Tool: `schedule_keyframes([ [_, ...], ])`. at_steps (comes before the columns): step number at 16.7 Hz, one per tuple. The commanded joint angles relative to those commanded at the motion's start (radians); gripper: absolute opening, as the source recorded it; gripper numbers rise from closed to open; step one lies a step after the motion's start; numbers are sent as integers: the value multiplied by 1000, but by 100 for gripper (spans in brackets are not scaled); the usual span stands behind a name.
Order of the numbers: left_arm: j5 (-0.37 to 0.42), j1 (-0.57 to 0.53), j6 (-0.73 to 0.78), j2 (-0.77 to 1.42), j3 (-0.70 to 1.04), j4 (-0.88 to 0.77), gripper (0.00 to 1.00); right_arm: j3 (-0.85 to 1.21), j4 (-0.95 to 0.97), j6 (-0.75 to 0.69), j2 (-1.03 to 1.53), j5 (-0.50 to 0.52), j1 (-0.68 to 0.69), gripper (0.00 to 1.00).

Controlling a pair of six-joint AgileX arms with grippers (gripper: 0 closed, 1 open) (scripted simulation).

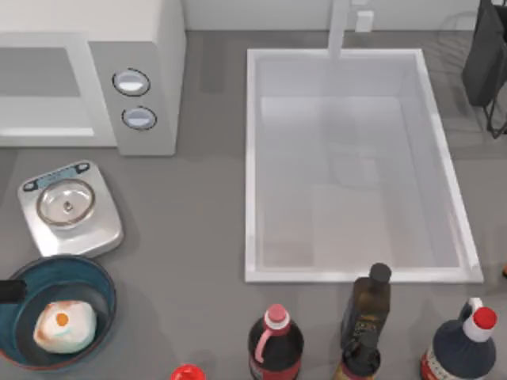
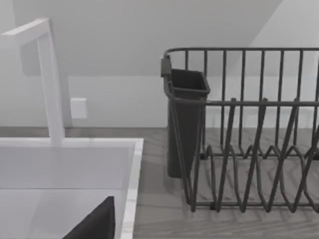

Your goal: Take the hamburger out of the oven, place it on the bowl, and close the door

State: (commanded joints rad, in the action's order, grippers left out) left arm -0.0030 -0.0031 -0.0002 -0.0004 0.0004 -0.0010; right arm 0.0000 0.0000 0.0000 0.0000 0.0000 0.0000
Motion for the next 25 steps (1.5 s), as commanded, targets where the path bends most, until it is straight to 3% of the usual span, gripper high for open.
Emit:
schedule_keyframes([
  [3,-72,-72,0,-14,2,-16,0,0,0,0,0,0,0,100],
  [7,-258,-258,-1,-42,6,-48,0,0,0,0,0,0,0,100],
  [10,-355,-355,-1,-59,8,-67,0,0,0,0,0,0,0,100],
  [18,-417,-417,-2,-51,16,-71,0,0,0,0,0,0,0,100],
  [25,-751,-751,-3,5,73,-73,0,0,0,0,0,0,0,100],
])
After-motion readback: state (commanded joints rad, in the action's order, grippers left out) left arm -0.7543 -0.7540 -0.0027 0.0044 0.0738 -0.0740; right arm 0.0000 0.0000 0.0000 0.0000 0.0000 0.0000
